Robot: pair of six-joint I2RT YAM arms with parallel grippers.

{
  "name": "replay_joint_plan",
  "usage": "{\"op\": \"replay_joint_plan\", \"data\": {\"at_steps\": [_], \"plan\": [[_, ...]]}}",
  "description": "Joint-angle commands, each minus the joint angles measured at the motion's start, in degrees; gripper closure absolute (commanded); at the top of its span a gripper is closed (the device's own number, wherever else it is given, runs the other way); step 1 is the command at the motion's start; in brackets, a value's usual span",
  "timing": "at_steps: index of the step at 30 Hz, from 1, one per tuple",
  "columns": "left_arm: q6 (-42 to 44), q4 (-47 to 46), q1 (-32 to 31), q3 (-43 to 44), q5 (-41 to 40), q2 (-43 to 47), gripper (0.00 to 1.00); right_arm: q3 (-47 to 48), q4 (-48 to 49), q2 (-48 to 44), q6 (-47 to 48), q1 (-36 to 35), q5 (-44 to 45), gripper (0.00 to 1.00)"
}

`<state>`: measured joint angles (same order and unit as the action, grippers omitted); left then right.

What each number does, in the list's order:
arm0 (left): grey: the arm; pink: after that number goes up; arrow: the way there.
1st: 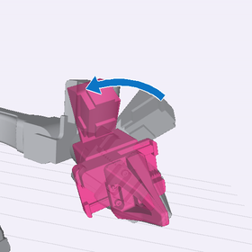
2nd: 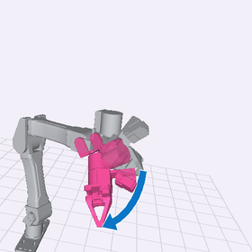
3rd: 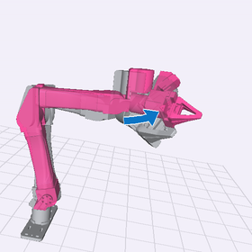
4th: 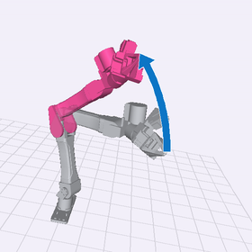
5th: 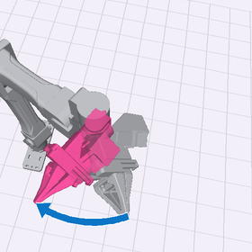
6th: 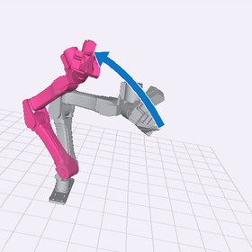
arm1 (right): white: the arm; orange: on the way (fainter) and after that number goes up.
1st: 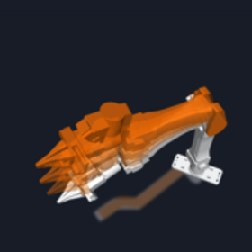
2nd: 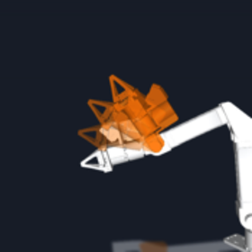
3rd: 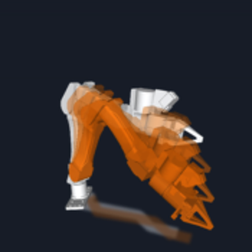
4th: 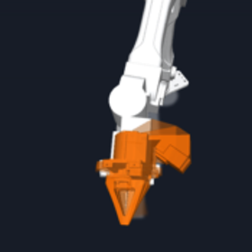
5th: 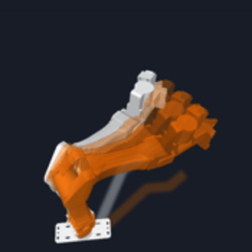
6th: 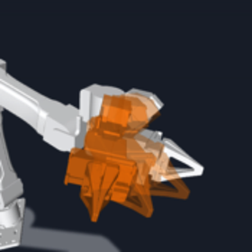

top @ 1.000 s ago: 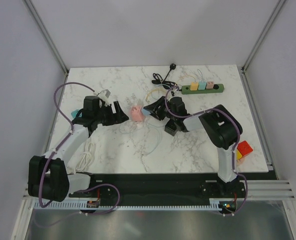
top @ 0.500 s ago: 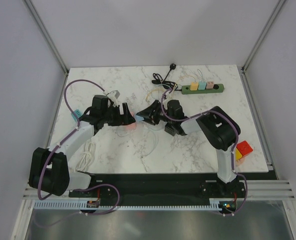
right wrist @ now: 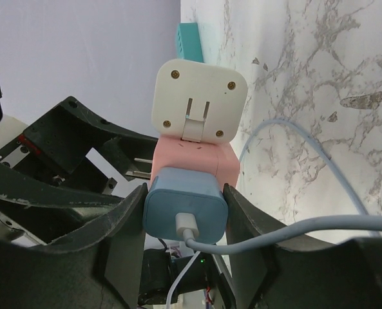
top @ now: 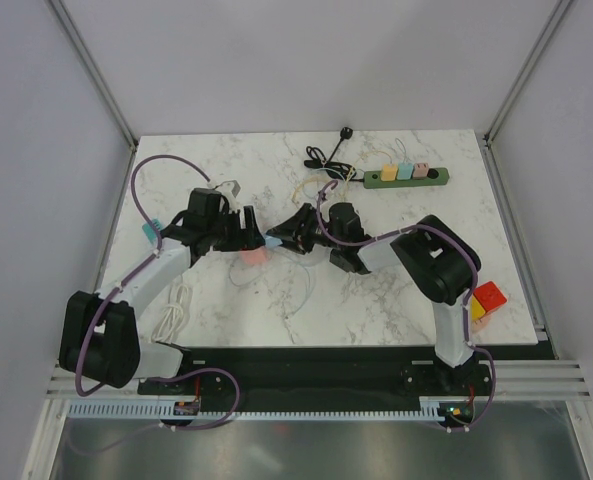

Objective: Pull the plug off the socket

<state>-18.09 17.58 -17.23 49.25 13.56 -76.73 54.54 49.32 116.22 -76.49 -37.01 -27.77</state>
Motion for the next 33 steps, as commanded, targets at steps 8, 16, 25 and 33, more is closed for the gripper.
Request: {"op": "replay_joint_plan", "data": {"at_steps": [8,16,25,33], "plan": [[1.6,1.9,-0.4,2.9,-2.7,-1.7,0.88,-0.2,4.1,-5.3,0.1,-1.0,3.3,1.00],[-7.1,8.7,-0.3,3.0,-24.0,0.6,0.98,-5.8,-10.9,-17.2,9.7,-6.7,35.6,1.00],[-4.5,2.9,-0.3,-1.0,-22.0,9.9,0.98,-3.1,-11.3,-12.3,3.9,-4.0,24.9,1.00],[0.2,-1.1,-0.3,-1.6,-11.5,10.8,0.98,-3.8,-13.4,-6.6,8.8,1.5,9.1,0.89]]}}
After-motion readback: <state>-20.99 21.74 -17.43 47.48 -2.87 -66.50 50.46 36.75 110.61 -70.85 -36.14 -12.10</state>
